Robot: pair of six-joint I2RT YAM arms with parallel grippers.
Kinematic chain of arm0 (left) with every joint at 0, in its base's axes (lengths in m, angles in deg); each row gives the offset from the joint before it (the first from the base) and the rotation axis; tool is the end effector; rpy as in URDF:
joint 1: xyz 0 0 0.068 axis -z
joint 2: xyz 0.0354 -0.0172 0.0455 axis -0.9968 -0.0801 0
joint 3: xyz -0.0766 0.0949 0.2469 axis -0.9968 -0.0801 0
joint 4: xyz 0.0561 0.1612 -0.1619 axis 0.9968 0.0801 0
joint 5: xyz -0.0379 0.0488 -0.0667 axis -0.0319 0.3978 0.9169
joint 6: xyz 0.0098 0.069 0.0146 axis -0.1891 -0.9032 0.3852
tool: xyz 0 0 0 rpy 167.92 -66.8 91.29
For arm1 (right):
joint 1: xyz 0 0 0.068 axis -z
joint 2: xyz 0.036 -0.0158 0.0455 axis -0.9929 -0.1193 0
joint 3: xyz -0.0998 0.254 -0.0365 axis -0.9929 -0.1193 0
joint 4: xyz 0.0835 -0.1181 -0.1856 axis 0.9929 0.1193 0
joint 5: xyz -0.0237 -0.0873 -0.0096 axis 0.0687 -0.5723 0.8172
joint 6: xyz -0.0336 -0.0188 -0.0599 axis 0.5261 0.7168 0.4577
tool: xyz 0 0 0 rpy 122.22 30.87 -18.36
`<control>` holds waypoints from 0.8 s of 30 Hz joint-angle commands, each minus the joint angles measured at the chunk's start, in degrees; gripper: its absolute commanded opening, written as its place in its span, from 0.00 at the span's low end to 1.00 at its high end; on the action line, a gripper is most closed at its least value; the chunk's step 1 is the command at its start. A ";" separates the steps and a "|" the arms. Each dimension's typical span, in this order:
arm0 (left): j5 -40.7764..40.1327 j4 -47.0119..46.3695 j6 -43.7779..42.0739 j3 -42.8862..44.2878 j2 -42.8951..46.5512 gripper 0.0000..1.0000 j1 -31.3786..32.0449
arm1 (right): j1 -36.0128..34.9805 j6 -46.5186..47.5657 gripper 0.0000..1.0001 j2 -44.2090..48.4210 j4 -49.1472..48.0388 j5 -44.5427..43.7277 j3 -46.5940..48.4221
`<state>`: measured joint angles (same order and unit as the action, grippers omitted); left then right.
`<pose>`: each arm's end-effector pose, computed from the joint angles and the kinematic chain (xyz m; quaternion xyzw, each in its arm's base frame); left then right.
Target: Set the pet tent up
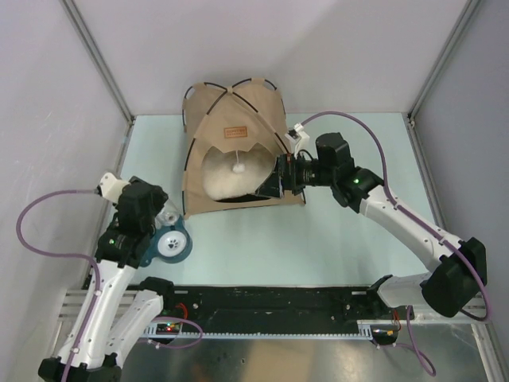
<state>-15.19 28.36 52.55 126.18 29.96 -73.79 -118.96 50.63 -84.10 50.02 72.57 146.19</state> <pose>0.1304 0.0035 0.3022 -0.4066 0.7362 -0.0645 0.5372 0.2173 0.1983 0.3501 -0.2247 0.7811 0.4897 0.3157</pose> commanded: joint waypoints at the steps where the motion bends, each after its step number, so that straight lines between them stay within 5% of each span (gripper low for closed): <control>1: -3.08 13.82 -5.85 3.36 -4.27 0.55 -0.06 | 0.45 -1.51 0.91 2.09 -4.28 1.57 -0.11; 14: -3.43 13.68 -12.55 13.69 -8.98 0.97 -0.07 | 0.45 -0.60 0.91 4.02 -2.43 0.36 -0.09; 24: 0.31 13.58 -17.04 17.27 -6.75 1.00 -0.09 | 0.28 0.08 0.91 5.02 -1.05 -0.85 -0.12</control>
<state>-16.39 41.58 39.11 140.29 21.72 -73.75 -118.59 50.00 -81.11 48.93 72.59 146.10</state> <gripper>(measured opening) 0.995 0.908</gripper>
